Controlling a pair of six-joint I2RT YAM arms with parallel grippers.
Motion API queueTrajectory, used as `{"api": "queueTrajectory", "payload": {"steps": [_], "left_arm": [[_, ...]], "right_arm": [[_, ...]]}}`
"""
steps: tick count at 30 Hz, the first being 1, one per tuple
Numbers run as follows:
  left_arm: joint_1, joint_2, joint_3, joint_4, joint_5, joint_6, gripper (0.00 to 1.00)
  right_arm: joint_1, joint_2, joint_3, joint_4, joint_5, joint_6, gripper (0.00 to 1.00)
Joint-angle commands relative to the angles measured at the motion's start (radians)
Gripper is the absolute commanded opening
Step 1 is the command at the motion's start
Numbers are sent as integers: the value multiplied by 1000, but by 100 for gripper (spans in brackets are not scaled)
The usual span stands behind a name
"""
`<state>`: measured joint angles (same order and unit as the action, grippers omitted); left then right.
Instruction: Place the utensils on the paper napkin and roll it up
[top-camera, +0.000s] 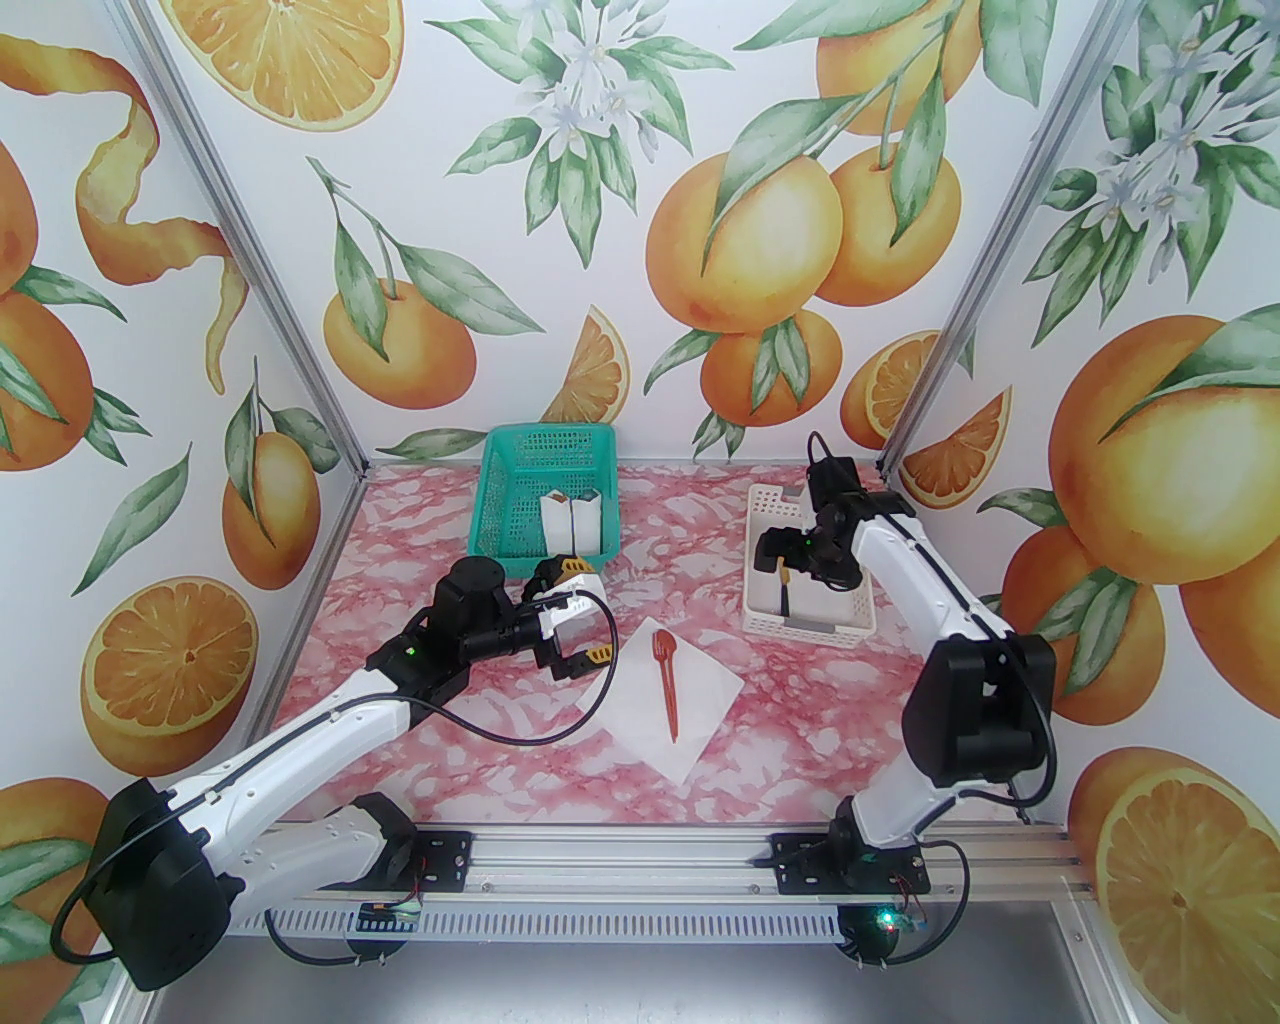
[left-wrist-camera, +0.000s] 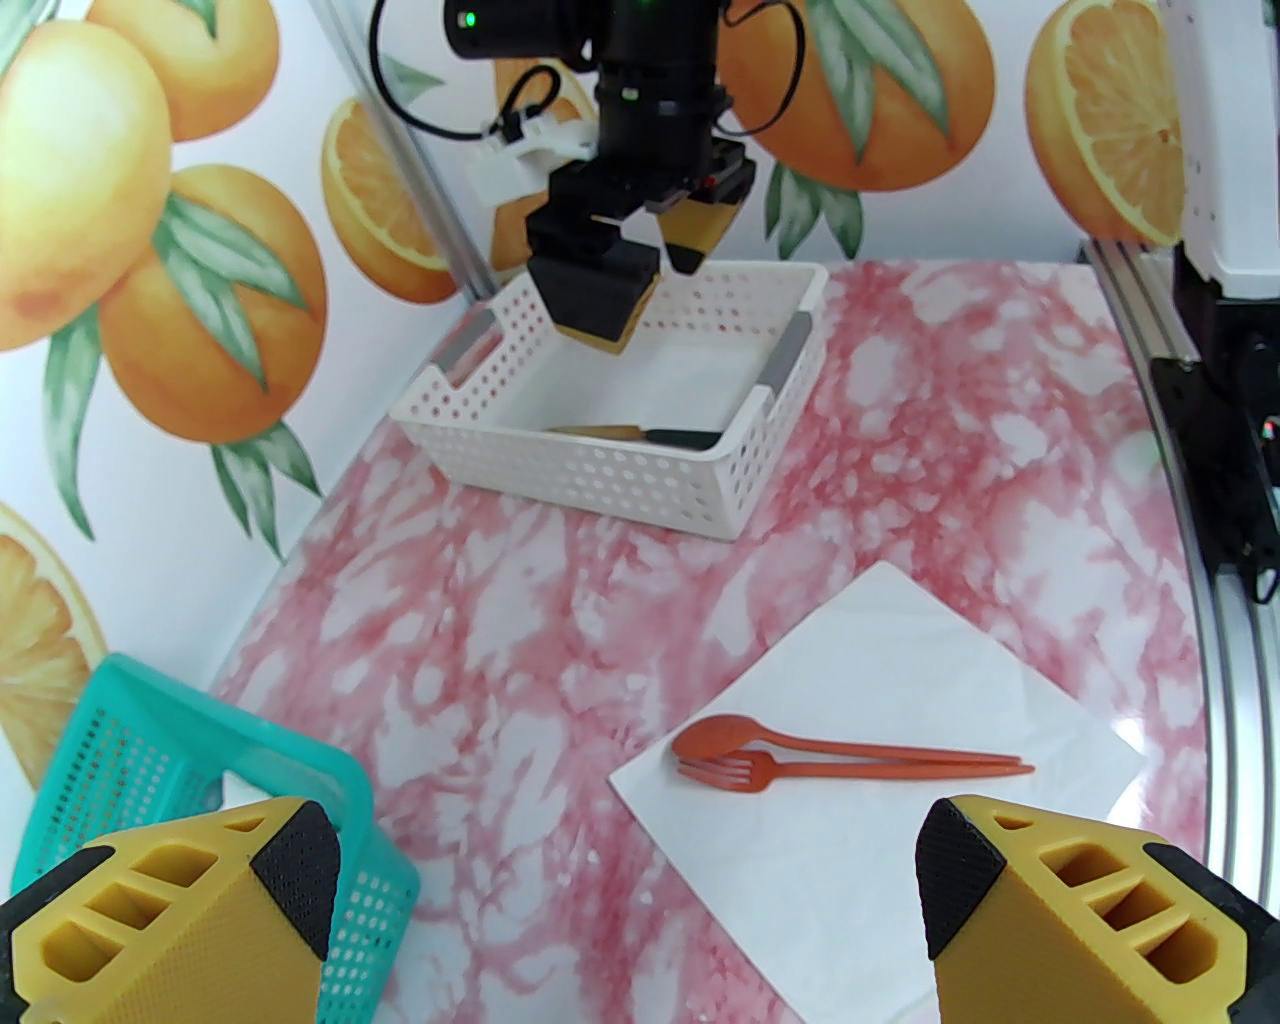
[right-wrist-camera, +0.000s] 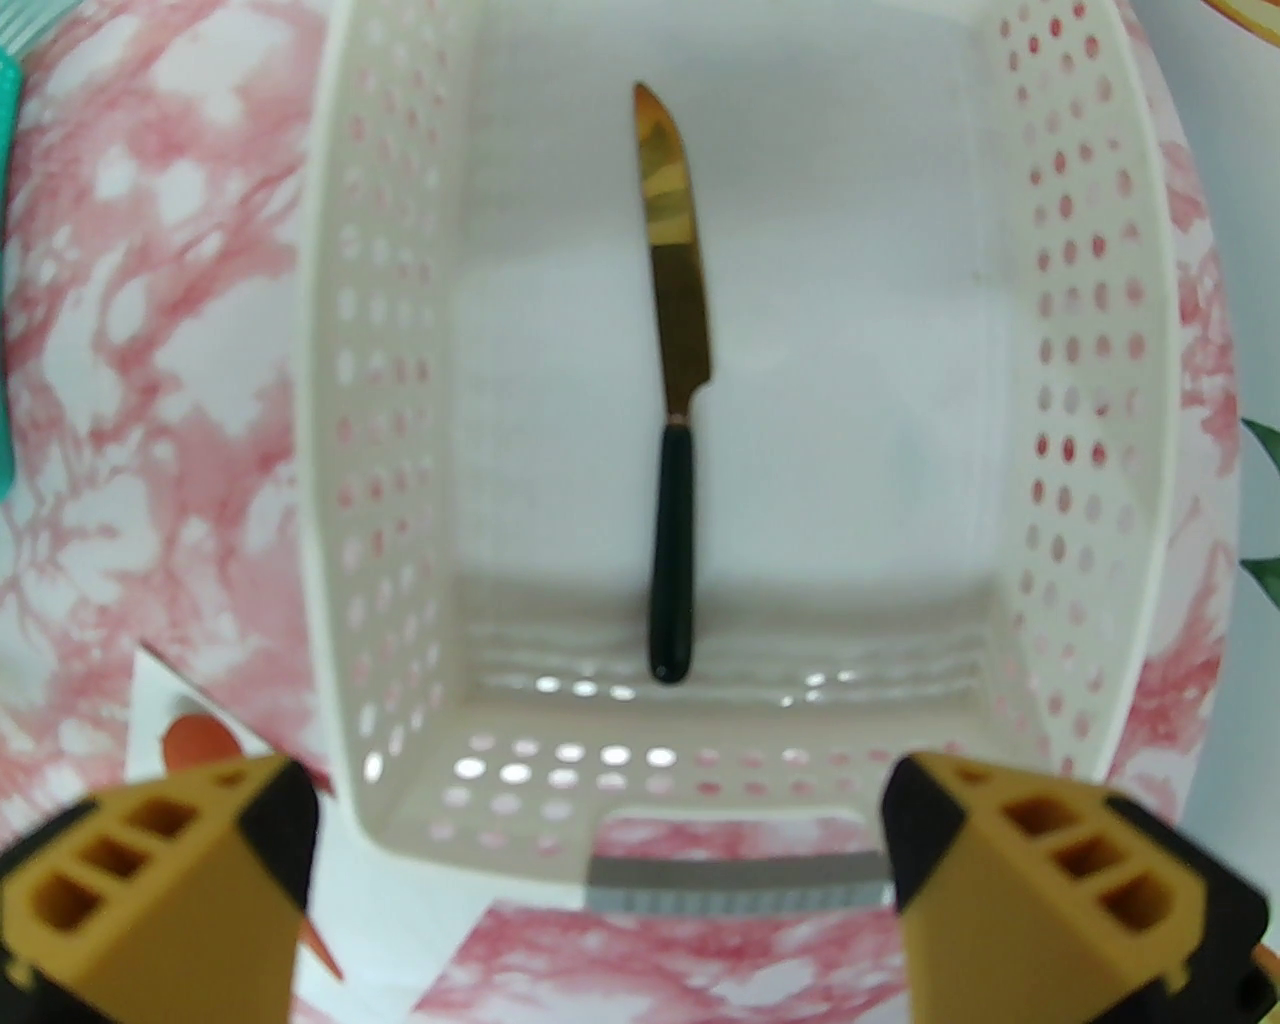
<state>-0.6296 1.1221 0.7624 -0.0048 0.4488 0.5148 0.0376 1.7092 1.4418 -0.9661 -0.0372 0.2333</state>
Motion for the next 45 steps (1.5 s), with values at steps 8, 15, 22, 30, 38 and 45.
{"api": "queueTrajectory", "payload": {"steps": [8, 15, 22, 30, 38, 45], "left_arm": [[-2, 0, 16, -11, 14, 19, 100], [-2, 2, 15, -15, 12, 22, 100], [-3, 5, 18, -18, 13, 23, 100], [-2, 10, 18, -18, 11, 25, 100], [-1, 14, 18, -21, 10, 25, 100], [-3, 19, 21, -21, 12, 25, 100]], "right_arm": [[-51, 142, 74, -9, -40, -43, 90], [-56, 222, 91, -15, -26, -60, 85], [-56, 295, 117, -25, -20, -72, 77], [-57, 340, 135, -27, -16, -74, 66], [-56, 370, 139, -27, -4, -74, 52], [-57, 390, 141, -26, -4, -76, 43]]}}
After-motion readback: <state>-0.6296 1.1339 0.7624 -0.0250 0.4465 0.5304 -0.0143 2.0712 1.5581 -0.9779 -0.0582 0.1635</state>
